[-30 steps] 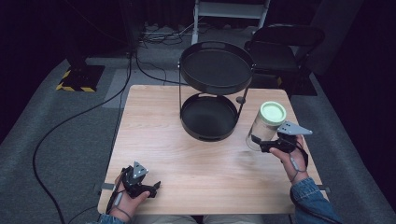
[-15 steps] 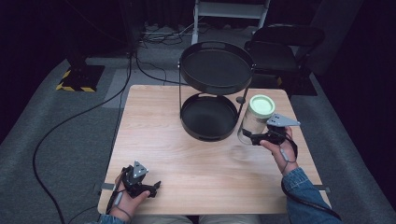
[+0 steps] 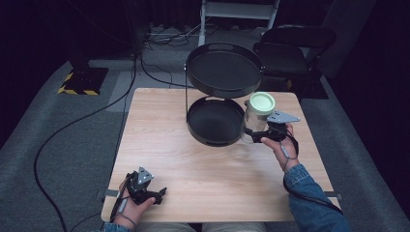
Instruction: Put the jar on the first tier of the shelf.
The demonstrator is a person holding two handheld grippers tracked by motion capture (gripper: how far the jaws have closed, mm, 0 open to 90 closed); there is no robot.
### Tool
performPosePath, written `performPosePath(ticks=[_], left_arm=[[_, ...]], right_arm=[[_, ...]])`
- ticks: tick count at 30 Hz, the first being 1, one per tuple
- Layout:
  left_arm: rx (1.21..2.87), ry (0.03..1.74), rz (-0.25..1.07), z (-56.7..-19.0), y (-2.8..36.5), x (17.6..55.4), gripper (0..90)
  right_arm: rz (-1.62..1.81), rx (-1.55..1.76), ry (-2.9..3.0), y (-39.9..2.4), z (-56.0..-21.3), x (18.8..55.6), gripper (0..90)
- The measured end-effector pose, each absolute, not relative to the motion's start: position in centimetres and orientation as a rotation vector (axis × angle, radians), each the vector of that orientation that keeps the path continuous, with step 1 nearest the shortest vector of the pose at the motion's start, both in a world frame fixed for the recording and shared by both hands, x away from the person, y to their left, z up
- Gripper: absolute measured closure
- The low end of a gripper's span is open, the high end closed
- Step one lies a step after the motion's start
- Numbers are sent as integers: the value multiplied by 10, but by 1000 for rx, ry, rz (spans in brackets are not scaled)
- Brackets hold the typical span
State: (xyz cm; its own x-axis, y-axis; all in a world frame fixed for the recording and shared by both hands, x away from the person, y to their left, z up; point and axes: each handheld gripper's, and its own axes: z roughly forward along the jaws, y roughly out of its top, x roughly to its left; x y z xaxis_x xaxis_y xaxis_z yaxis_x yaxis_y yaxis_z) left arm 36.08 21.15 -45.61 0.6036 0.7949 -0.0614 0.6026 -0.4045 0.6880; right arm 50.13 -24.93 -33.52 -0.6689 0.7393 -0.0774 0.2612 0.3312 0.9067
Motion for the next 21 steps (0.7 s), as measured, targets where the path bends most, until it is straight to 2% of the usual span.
performPosePath(ticks=[21], left_arm=[[2147, 1096, 361, -456, 212, 361, 2]], right_arm=[[1325, 855, 2135, -208, -342, 540, 115]])
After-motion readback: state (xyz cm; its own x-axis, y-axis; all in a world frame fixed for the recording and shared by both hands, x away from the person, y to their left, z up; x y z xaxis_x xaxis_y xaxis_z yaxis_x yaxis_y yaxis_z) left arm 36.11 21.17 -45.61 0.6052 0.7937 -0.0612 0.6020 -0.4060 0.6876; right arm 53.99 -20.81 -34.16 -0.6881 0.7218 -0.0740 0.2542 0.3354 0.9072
